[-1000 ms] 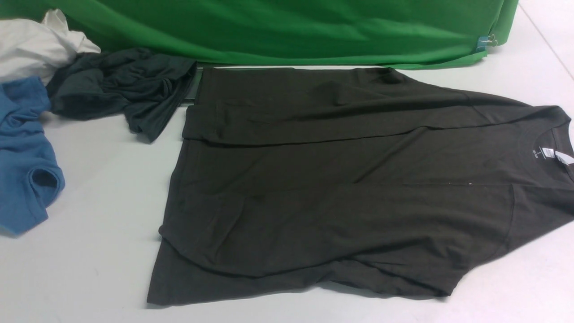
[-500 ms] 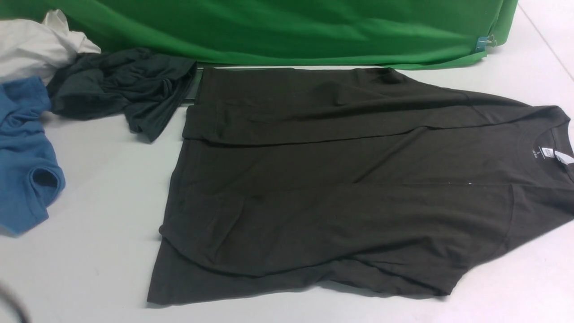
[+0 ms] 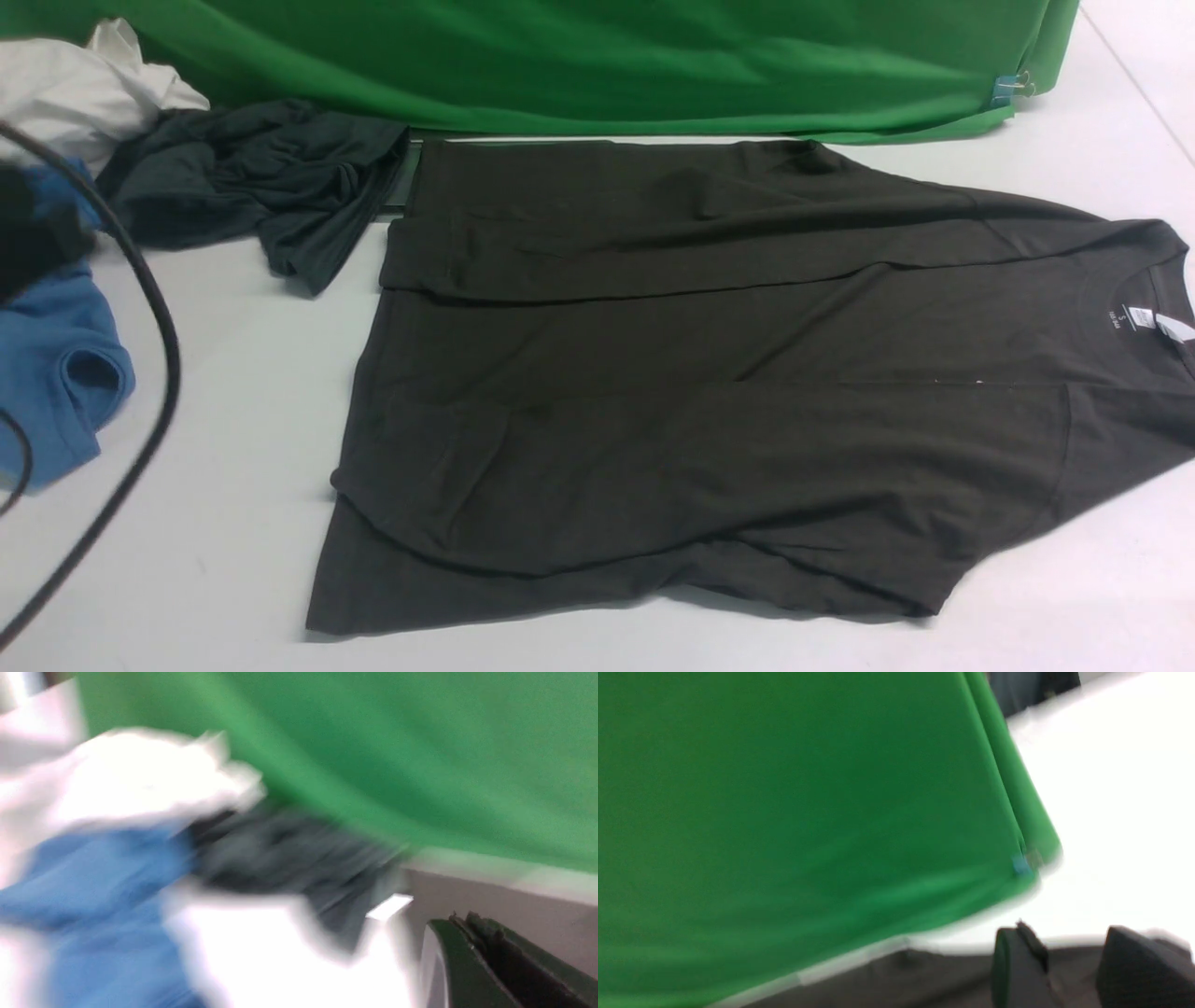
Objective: Fold a long-sleeved shirt on a white desktop.
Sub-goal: 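Grasp the left edge of the dark T-shirt lying flat on the table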
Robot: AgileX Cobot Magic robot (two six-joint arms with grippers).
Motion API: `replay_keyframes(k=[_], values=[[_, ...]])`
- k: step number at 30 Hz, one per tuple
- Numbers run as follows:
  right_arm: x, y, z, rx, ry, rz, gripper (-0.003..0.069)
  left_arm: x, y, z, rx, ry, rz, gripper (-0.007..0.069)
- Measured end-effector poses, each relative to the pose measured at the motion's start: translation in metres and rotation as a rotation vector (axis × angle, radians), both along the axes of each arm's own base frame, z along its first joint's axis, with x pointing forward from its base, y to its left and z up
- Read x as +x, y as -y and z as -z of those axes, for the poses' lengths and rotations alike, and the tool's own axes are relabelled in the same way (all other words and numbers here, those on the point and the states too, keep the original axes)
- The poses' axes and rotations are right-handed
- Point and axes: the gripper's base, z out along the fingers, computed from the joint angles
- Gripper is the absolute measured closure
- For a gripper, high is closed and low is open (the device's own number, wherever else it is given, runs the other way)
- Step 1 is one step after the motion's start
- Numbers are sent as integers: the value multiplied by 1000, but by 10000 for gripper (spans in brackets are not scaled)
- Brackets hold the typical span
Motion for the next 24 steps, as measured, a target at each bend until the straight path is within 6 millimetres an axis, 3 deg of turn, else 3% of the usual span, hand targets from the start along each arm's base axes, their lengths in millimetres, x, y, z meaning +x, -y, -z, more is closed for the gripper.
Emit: replay_keyframes(k=[3,6,9,13,16,19,24], values=[[1,0,3,-9,-23,-4,417,2,-10,22,30,-244,-110,605],[1,0,2,-27,-20,-9,417,9,-9,46,-76,-442,-154,605],[1,-2,2,-52,-20,-24,417,25,12,74,-275,-649,-22,605],[1,-12,1,-111,-11,-90,417,43,44,84,-447,-735,311,605],[0,-22,1,-174,-6,-158,417,64,65,61,-533,-612,587,605],[-1,-34,2,-198,-12,-228,417,86,69,28,-534,-499,663,605],[-8,-58,12,-274,-96,-394,417,112,60,-25,-349,-448,645,605]])
